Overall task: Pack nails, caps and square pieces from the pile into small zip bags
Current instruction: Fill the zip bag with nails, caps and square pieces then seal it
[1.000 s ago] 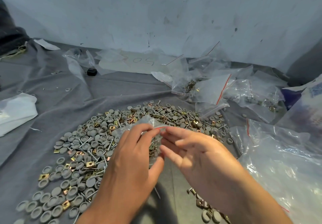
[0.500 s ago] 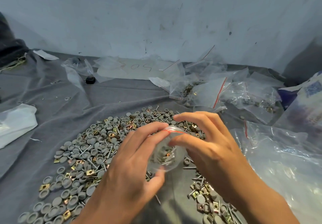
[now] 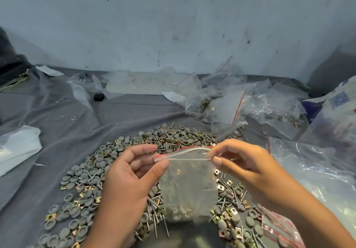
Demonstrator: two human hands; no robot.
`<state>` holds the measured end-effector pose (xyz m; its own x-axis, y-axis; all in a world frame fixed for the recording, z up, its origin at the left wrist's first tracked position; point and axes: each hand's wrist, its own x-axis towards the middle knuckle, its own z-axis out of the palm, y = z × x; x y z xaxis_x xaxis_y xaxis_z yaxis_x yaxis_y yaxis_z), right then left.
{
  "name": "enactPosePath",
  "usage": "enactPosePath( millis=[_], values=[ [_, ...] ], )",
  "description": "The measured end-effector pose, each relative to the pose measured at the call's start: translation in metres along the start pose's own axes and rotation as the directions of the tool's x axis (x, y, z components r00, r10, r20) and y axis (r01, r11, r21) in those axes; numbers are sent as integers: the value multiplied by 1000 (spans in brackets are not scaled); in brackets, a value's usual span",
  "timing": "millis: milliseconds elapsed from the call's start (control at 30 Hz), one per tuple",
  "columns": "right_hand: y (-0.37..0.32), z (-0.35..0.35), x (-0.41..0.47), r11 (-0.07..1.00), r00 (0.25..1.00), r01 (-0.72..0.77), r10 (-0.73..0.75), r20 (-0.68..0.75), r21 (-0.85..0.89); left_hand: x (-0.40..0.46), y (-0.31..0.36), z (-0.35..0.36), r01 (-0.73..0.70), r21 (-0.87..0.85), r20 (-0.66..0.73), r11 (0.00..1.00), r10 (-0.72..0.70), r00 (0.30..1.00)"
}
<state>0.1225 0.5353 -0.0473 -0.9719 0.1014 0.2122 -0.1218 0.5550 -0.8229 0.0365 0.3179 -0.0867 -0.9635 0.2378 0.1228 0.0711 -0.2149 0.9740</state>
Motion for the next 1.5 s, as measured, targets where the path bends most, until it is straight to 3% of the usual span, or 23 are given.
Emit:
enactPosePath(
  millis=[200,367,833,1033,1367,1500],
  values=[
    [5,8,1,985,979,-38,70,-193,166,4,-3,0,33,-104,-22,994,-35,999],
    [19,25,0,962,952,-72,145,-270,263,3,-4,0,10,-22,-49,1000,-11,999],
    [8,37,-3,949,957,101,-11,-289,298,-3,2,17,-131,-159,-54,978,124,991],
    [4,48,-6,956,939,143,-50,-341,255,-10,1,23,-151,-22,27,988,152,988],
    [4,28,-5,879,966,115,11,-260,462,-6,3,18,-116,-88,-44,989,113,993],
    [3,26,-7,852,966,107,34,-257,512,-7,6,18,-116,-65,9,991,117,993]
  ],
)
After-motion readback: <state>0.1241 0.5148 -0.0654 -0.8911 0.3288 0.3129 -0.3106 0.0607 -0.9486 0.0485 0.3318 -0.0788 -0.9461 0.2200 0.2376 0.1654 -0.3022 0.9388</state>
